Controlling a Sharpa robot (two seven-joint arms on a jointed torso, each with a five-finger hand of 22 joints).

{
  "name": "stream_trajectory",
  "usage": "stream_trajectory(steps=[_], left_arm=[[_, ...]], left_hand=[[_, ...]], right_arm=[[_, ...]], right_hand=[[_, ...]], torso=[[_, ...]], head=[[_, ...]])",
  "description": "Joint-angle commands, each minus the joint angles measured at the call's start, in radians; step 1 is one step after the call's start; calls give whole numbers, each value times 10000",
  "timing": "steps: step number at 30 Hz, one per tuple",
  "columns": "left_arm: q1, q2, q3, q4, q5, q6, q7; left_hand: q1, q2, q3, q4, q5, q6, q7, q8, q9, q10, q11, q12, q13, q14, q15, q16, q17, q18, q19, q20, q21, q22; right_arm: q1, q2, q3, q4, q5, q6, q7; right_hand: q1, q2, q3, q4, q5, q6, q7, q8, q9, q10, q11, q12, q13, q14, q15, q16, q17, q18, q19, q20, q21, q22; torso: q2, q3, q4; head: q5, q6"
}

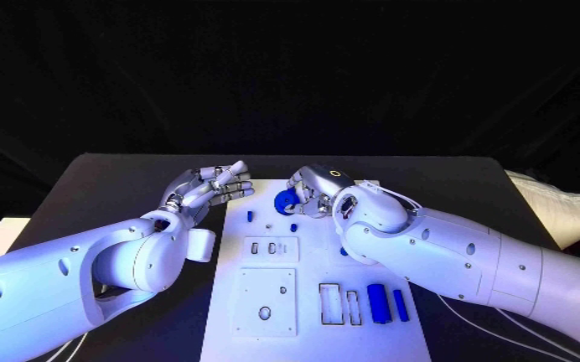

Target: Assemble the parts on the task board

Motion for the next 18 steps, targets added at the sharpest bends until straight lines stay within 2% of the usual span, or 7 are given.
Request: stream_trajectory(steps=[1, 6, 12, 18], left_arm=[[15, 23, 11, 10, 41, 43, 138], [15, 26, 11, 9, 41, 43, 126], [14, 8, 11, 14, 42, 37, 115], [14, 0, 11, 25, 42, 35, 103]], left_hand=[[13, 75, 2, -67, -23, -59, 257, -35, -1, -78, -19, -48, -10, -59, -12, -58, -8, -15, -67, 21, -37, 1], [13, 75, 2, -67, -23, -59, 257, -35, -1, -78, -19, -48, -10, -59, -12, -58, -8, -15, -67, 21, -37, 1], [18, 74, 8, -76, -24, -82, 271, -39, -2, -106, -9, -50, -11, -83, -6, -57, -48, -15, -72, 26, -40, 5], [18, 74, 8, -76, -24, -82, 271, -39, -2, -106, -9, -50, -11, -83, -6, -57, -48, -15, -72, 26, -40, 5]], right_arm=[[-5, 2, -1, 9, 0, -52, -43], [-9, -82, -1, 90, 155, -149, 12], [-28, -296, 0, 277, 448, -377, 162], [-38, -354, 0, 375, 738, -31, 259]], right_hand=[[-154, -53, -333, 185, 137, -218, 60, -16, 0, -64, 34, -108, -62, 603, 71, -44, 379, -106, -7, 97, -66, -14], [-124, 105, -459, 184, 354, -21, 67, 50, 47, -46, 43, -74, -21, 611, 86, -33, 414, -107, 5, 126, -60, 6], [-29, 316, -485, 137, 575, 374, -17, 169, 110, 31, -25, 79, 116, 636, 40, 12, 516, -121, 66, 104, -23, 93], [-121, 542, -518, 155, 770, 731, -96, 261, 152, 109, -89, 224, 246, 659, -14, 61, 620, -138, 123, 58, 15, 177]], torso=[[-1, -2, 9], [2, 5, 7], [0, 1, -6], [4, 1, 0]], head=[[-23, 13], [-25, 14], [-23, 11], [-37, -3]])
